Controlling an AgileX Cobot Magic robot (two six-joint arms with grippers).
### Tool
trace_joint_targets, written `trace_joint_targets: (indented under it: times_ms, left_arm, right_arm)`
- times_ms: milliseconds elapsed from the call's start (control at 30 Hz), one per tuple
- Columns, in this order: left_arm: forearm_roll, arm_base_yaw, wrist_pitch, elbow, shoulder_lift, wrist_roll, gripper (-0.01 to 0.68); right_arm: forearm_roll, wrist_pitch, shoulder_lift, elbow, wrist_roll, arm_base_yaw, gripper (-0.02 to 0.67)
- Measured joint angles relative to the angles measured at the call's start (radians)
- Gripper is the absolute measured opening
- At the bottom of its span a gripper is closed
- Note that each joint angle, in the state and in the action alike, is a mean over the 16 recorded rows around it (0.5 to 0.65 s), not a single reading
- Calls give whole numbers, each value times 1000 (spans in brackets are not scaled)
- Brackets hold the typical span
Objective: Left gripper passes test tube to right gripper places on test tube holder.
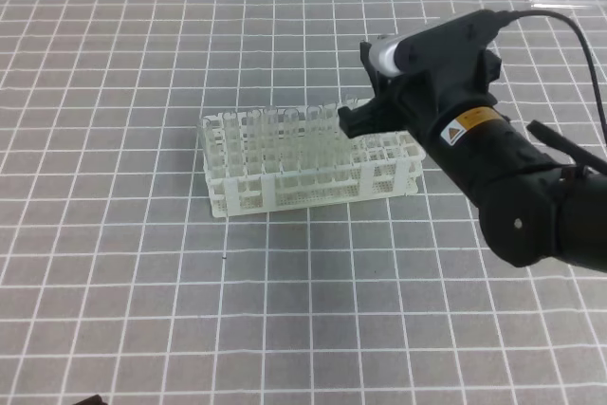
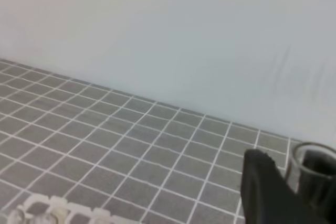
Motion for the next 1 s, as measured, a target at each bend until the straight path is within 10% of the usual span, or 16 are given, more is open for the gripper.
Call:
trace_joint_targets:
  times_ms: [1000]
  left_arm:
    - [0,0,-2,2,-5,0,-1]
  right_arm:
    - [-80,-51,54,0,131,-3,97]
